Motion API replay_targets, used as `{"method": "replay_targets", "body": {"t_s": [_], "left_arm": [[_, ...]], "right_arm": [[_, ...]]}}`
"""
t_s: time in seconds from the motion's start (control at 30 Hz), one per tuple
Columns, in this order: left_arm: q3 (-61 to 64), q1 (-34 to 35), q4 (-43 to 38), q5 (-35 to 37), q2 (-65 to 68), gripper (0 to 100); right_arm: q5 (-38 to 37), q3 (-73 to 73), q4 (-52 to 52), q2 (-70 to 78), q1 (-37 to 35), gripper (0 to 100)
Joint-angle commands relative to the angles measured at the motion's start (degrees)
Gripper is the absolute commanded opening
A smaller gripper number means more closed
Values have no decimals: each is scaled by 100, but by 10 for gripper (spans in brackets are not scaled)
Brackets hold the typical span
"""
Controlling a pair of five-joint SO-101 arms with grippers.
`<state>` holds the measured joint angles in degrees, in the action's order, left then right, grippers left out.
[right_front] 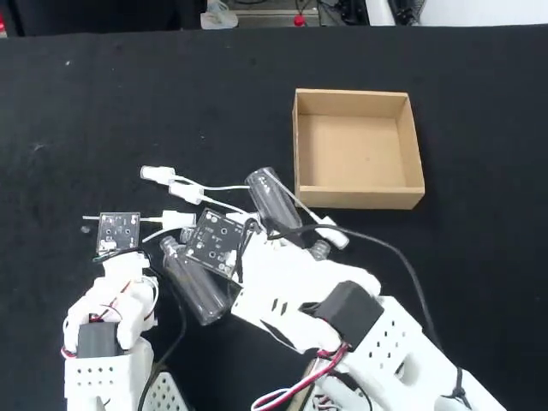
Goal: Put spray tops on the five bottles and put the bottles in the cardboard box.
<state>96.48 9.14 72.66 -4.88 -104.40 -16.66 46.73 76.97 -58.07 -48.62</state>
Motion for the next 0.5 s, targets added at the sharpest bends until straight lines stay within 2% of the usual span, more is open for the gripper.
{"method": "replay_targets", "body": {"t_s": [0.0,0.1,0.27,0.47], "left_arm": [[92,-13,9,-9,-9,30],[92,-13,9,-9,-9,30],[92,-22,9,-9,-9,30],[92,-13,9,-9,-9,30]], "right_arm": [[-18,-22,-18,-57,-79,364],[-9,13,-18,-391,-193,364],[466,514,-79,-1358,-985,365],[501,1719,-993,-2703,-510,364]]}}
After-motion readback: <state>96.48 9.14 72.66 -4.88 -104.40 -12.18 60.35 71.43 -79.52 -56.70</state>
